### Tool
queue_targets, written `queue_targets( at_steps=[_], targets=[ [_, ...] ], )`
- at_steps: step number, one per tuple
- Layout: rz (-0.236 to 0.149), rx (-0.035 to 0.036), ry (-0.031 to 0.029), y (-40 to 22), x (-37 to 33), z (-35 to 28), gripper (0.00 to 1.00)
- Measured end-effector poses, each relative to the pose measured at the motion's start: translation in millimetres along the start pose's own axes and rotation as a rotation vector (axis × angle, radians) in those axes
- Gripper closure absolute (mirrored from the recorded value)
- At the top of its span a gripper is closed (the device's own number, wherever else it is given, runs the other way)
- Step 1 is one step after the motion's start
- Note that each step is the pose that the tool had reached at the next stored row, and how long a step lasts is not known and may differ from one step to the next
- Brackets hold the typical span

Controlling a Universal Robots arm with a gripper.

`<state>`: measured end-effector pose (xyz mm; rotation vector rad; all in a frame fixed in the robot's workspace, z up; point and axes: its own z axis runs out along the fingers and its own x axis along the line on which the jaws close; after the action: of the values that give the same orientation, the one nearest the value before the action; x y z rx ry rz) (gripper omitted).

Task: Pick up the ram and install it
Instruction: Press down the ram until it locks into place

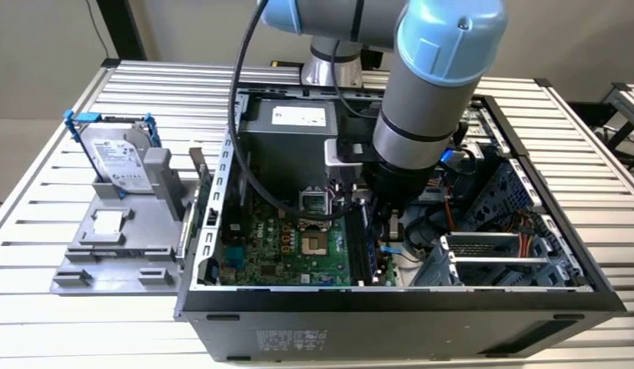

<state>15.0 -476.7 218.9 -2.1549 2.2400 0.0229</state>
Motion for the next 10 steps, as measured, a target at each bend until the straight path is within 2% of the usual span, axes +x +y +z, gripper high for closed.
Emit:
queue_targets(
  at_steps=[2, 4, 10],
  targets=[
    [0.0, 0.0015, -0.0056, -0.1, -0.4, -6.3, 1.0],
    [0.0, 0.0008, -0.0035, -0.1, -0.4, -16.2, 1.0],
    [0.0, 0.0007, -0.0035, -0.5, -1.3, -43.5, 1.0]
  ],
)
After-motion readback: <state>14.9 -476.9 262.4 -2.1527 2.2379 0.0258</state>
